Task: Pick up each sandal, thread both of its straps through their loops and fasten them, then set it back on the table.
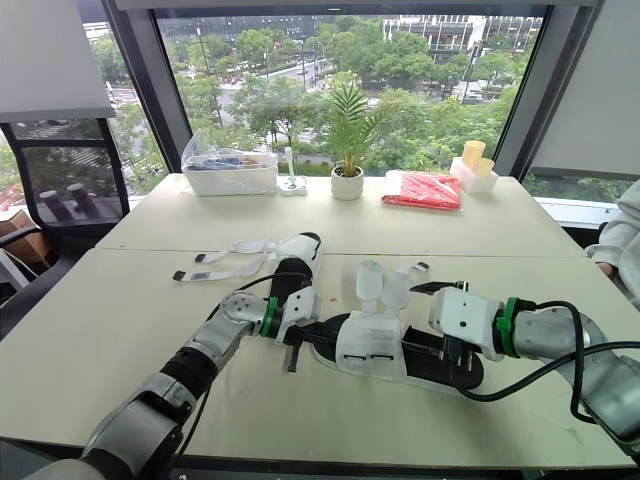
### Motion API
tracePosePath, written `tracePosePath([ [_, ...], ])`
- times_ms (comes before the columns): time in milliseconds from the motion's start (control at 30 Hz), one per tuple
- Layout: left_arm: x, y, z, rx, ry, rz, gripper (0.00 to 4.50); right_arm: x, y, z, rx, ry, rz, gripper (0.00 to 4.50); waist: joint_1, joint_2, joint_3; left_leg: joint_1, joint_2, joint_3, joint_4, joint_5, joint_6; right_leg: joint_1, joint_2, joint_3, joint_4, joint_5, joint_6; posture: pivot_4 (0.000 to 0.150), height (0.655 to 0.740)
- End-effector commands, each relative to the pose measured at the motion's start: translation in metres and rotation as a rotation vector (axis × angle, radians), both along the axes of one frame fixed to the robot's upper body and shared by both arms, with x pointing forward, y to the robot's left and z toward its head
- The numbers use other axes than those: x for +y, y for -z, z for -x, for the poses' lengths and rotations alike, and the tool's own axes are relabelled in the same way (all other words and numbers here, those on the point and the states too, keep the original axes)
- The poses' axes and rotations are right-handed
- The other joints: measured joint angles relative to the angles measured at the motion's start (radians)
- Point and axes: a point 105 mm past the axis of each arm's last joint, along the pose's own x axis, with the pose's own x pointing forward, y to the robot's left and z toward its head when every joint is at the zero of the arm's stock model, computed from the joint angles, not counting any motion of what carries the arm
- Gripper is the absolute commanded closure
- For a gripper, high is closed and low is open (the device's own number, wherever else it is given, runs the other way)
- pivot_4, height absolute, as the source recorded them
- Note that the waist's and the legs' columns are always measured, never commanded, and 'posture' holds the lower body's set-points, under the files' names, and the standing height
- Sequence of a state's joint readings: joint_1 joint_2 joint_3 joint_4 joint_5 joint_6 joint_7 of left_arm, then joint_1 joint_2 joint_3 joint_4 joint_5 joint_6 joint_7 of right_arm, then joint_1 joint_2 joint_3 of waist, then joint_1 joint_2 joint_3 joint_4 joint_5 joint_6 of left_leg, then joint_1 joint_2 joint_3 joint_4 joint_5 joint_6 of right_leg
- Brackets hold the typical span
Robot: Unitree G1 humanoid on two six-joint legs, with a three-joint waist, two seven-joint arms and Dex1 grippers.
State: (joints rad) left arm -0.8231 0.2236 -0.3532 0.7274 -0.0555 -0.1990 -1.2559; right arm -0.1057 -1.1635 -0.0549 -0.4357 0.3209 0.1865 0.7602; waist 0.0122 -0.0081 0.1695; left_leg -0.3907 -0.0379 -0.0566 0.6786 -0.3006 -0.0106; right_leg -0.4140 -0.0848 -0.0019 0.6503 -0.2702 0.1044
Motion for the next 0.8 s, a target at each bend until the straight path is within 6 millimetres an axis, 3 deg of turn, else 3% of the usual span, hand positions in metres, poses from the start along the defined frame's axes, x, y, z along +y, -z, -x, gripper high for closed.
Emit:
tracePosePath([
  [33,-0.004,0.002,0.0,-0.007,0.007,0.01,4.5,0.004,-0.015,0.001,-0.035,0.033,-0.076,0.03,0.0,0.0,0.0,0.0,0.0,-0.001,0.001,0.0,0.001,0.001,0.0,0.0,0.0,0.0,0.0,0.15,0.7374],
  [167,-0.012,-0.001,0.003,0.038,0.0,0.085,4.5,0.008,-0.012,0.002,0.022,0.07,-0.171,0.03,0.003,0.0,0.0,0.0,0.0,-0.003,0.003,-0.001,0.001,0.003,0.0,-0.001,-0.001,0.0,0.001,0.15,0.7374],
  [267,-0.013,0.009,0.01,0.047,0.027,0.051,4.5,0.012,-0.002,-0.003,0.106,0.159,-0.293,0.03,0.001,0.0,0.0,0.0,0.0,-0.003,0.003,-0.001,0.001,0.003,0.0,-0.001,-0.001,0.001,0.001,0.15,0.7374],
  [500,-0.004,0.027,0.02,0.052,0.054,-0.034,4.5,0.004,0.006,-0.036,0.297,0.399,-0.599,0.03,0.0,0.0,-0.001,0.001,0.0,-0.003,0.003,-0.001,0.001,0.003,-0.001,-0.001,-0.001,0.001,0.001,0.15,0.7374],
  [667,-0.001,0.031,0.022,0.056,0.057,-0.053,4.5,-0.019,0.018,-0.068,0.493,0.595,-0.771,0.03,0.0,0.001,-0.001,0.001,-0.001,-0.003,0.003,-0.001,0.001,0.004,-0.001,-0.001,-0.001,0.001,0.001,0.15,0.7374],
  [800,-0.002,0.03,0.023,0.069,0.052,-0.044,4.5,-0.022,0.023,-0.078,0.62,0.624,-0.864,0.03,-0.001,0.001,-0.001,0.001,-0.001,-0.003,0.002,-0.001,0.002,0.003,-0.001,-0.001,-0.001,0.001,0.001,0.15,0.7374],
])
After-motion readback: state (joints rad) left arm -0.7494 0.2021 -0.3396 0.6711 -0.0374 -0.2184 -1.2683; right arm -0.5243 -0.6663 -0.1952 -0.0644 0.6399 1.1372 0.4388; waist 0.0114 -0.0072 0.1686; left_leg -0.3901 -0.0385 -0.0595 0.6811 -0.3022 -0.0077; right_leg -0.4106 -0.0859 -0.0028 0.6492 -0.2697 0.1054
